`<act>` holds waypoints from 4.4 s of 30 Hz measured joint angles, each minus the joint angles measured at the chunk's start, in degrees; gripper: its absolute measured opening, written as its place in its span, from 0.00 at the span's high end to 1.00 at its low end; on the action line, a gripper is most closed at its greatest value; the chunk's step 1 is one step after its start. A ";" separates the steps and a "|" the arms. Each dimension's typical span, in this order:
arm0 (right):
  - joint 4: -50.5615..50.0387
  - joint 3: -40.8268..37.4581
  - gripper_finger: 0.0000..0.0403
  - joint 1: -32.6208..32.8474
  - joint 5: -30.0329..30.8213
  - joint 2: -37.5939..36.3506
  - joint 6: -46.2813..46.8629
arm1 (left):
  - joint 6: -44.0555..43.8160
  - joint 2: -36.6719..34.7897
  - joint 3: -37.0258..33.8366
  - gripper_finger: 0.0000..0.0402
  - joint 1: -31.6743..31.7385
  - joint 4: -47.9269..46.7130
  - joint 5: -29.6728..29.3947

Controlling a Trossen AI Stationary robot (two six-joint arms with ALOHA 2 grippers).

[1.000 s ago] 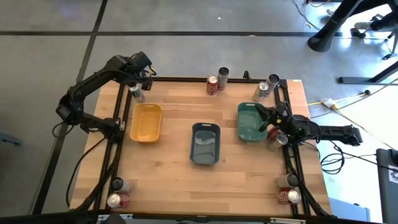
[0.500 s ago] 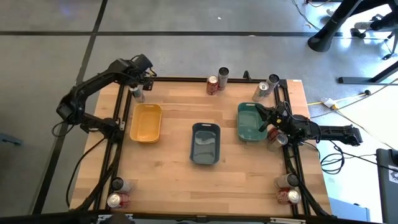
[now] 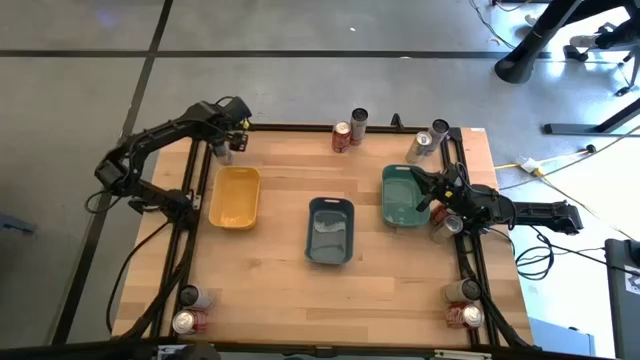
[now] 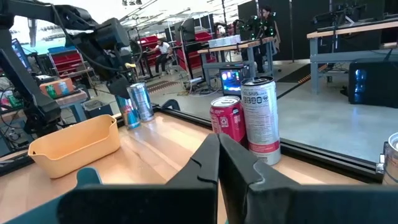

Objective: Sort soda cans
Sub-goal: Put the blue soda can into blue bin

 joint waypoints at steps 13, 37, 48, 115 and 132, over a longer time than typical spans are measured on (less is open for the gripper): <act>0.00 0.00 0.99 0.01 -0.07 -0.01 0.15 | 1.93 0.00 -3.64 0.08 0.00 4.02 0.80; -1.88 1.35 0.99 0.00 -1.14 0.06 -2.31 | 7.76 -1.69 0.05 0.39 -0.89 1.99 3.96; -1.97 5.11 0.99 0.00 -3.20 0.18 -7.07 | 12.95 -3.56 11.89 0.39 -7.23 0.40 5.09; 37.23 20.96 0.99 -0.02 -19.18 62.92 -9.82 | 31.64 10.38 16.73 0.39 -34.58 45.27 37.86; 43.98 21.03 0.99 0.07 -21.91 71.89 -9.43 | 30.27 10.36 16.67 0.39 -36.20 52.50 41.59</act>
